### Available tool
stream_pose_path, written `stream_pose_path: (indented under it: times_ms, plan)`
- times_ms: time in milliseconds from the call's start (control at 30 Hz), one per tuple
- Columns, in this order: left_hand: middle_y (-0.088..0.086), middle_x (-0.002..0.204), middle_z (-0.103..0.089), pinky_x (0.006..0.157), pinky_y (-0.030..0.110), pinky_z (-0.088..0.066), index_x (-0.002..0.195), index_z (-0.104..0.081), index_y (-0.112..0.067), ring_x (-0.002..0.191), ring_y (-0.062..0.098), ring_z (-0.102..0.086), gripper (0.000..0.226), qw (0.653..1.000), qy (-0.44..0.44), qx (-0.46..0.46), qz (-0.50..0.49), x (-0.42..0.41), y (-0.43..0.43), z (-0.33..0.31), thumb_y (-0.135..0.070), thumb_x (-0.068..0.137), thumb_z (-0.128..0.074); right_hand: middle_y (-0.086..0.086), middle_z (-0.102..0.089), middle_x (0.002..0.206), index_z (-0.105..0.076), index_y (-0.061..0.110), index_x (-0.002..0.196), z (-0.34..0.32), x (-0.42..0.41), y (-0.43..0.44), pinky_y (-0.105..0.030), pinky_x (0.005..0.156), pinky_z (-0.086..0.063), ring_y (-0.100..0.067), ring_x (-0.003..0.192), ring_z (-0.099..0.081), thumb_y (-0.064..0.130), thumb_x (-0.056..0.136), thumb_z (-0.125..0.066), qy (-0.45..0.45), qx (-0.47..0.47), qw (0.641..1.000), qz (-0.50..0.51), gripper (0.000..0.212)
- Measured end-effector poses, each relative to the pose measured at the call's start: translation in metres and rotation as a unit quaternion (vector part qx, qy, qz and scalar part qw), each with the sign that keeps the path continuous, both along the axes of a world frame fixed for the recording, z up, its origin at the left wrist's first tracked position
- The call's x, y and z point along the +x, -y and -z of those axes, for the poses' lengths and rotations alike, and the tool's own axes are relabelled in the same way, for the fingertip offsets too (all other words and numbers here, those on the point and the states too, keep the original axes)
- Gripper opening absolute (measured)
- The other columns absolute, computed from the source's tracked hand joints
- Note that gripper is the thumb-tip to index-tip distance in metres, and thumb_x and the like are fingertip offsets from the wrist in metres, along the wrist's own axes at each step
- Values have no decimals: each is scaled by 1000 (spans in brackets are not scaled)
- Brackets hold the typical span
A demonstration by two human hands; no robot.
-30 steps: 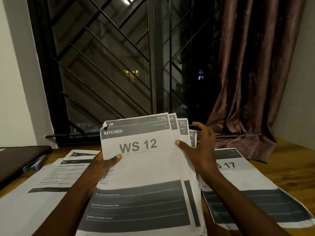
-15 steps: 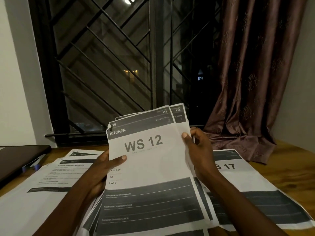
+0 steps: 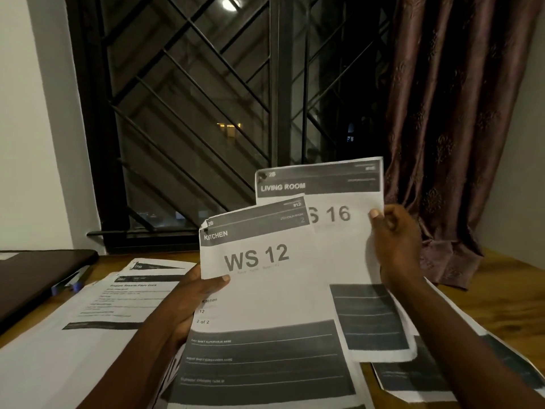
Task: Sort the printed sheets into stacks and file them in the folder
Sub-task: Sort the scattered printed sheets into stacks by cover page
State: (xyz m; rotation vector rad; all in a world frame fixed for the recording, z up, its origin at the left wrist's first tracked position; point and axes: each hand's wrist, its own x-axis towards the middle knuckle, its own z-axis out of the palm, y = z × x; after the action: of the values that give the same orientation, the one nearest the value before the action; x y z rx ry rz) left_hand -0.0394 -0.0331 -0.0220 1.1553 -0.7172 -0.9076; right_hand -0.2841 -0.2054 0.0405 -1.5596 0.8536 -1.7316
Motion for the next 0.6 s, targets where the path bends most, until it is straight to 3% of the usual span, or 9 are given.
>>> stream_pose_path:
  times_ms: [67, 167, 233, 300, 367, 500, 600]
  plan:
    - [9, 97, -76, 58, 37, -59, 111, -59, -18, 82, 28, -74, 27, 1000, 19, 7, -15, 3, 2, 1, -6, 87, -62, -2, -57, 77, -56, 15, 86, -14, -17, 14, -23, 67, -43, -15, 72, -52, 16, 95, -54, -11, -31, 998, 58, 10]
    - [-1, 89, -75, 52, 28, -56, 105, -58, -24, 71, 14, -74, 23, 997, 70, 23, -35, 8, 4, 1, -8, 89, -61, -7, -63, 90, -62, 12, 95, -43, -57, 53, -27, 70, -43, -24, 83, -59, 16, 93, -54, -56, -32, 988, 139, 9]
    - [-3, 95, -73, 54, 27, -53, 105, -57, -28, 71, 13, -73, 23, 994, 98, 32, -40, 11, 6, 2, -12, 89, -62, -15, -66, 100, -66, 5, 101, -54, -83, 79, -33, 74, -42, -30, 89, -60, 16, 92, -57, -162, 5, 974, 161, 17]
    - [-8, 88, -71, 50, 24, -50, 97, -55, -30, 64, 10, -69, 20, 991, 115, 23, -58, 15, 7, 1, -12, 91, -60, -23, -65, 106, -66, -2, 103, -56, -105, 93, -33, 76, -39, -37, 98, -59, 16, 92, -58, -292, 37, 936, 191, 22]
    - [-9, 81, -69, 46, 22, -50, 96, -55, -28, 61, 8, -67, 20, 993, 96, 12, -72, 21, 6, 0, -8, 93, -57, -26, -63, 110, -66, -4, 104, -44, -117, 98, -31, 76, -35, -39, 103, -58, 17, 91, -60, -362, 69, 909, 197, 25]
    - [2, 100, -68, 52, 25, -54, 114, -56, -19, 67, 13, -72, 25, 994, 76, 1, -82, 39, -2, -2, -5, 94, -53, -24, -63, 111, -65, 1, 104, 8, -123, 98, -34, 81, -39, -40, 104, -58, 21, 91, -61, -448, 113, 870, 175, 25]
    - [10, 117, -64, 67, 30, -49, 122, -54, -18, 83, 18, -68, 30, 991, 78, -10, -109, 45, -7, -5, -7, 95, -53, -16, -60, 96, -62, 5, 91, 45, -117, 93, -28, 71, -33, -31, 90, -57, 17, 90, -62, -465, 106, 869, 131, 12]
